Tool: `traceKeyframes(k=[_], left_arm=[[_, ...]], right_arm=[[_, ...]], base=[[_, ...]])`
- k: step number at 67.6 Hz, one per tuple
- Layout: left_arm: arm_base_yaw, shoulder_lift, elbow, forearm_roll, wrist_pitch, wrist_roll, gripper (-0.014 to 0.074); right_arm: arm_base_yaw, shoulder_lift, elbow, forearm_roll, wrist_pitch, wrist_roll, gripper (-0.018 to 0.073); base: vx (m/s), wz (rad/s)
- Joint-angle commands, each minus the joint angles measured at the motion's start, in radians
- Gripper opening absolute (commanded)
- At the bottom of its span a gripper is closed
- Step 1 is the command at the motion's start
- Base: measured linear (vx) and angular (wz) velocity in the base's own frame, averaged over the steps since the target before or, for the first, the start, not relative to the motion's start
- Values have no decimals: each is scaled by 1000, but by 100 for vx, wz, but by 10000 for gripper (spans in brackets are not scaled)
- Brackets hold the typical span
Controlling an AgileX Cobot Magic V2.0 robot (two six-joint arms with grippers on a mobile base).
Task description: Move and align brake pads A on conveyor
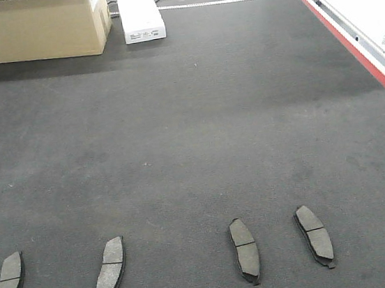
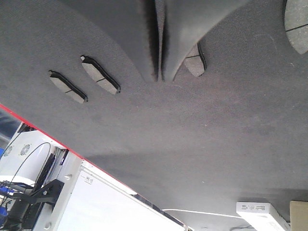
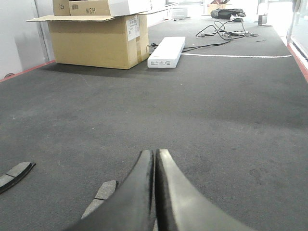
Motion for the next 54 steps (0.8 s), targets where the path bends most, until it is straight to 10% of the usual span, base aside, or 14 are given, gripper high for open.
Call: traceKeyframes(k=[1, 17, 34, 43, 54], left_arm=[[-4, 9, -22, 0, -62, -4, -7], [114, 7, 38, 31, -199, 19, -6], [409, 6, 320, -64, -593, 347, -6], [448, 6, 497, -139, -807, 384, -6], [448, 6, 486, -114, -714, 383, -6]], right_arm=[[-2, -3, -23, -15, -75, -12, -11], [-2, -3, -23, -15, -75, -12, -11], [-2, -3, -23, -15, -75, -12, -11], [-2, -3, -23, -15, -75, -12, -11], [-2, -3, -23, -16, -75, -13, -11]], base=[[0, 0], [0, 0], [0, 0], [0, 0], [0, 0]])
